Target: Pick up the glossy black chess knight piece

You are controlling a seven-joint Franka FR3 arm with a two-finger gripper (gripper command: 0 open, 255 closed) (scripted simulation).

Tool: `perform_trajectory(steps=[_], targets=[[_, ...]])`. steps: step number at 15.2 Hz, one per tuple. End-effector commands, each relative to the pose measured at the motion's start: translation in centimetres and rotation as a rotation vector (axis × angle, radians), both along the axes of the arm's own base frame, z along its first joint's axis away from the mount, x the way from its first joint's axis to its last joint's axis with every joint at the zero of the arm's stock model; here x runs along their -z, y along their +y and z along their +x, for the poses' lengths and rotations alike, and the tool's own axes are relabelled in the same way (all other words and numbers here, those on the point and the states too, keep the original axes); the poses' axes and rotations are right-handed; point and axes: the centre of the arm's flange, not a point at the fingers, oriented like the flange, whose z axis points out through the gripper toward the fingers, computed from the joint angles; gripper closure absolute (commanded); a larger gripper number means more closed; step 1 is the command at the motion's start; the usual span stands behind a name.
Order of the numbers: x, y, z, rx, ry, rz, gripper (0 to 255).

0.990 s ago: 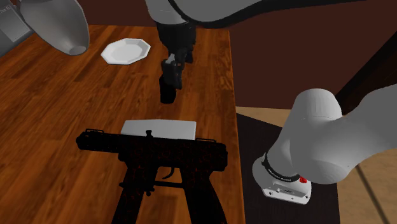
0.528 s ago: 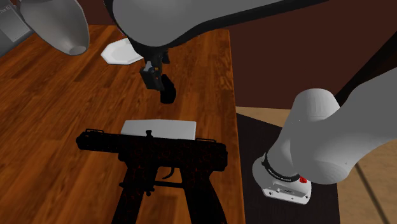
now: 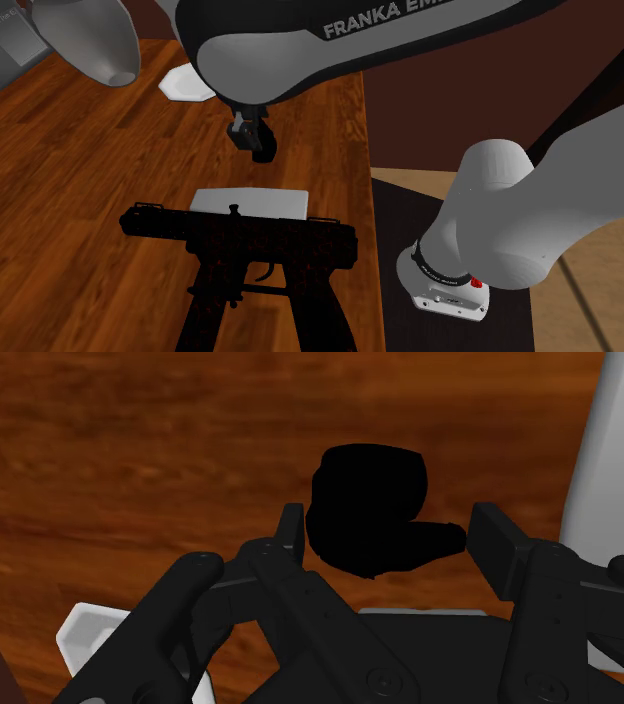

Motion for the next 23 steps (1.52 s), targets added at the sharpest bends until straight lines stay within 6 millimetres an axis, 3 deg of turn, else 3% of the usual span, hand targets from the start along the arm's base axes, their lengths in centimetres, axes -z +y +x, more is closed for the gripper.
perform_trajectory(steps=[1,8,23], targets=[[0.2,-0.1,0.0,0.001,0.002,0.000,255],[0.1,0.0,0.1,0.001,0.002,0.000,255],[-7.9,0.0,0.1,0.001,0.002,0.000,255]])
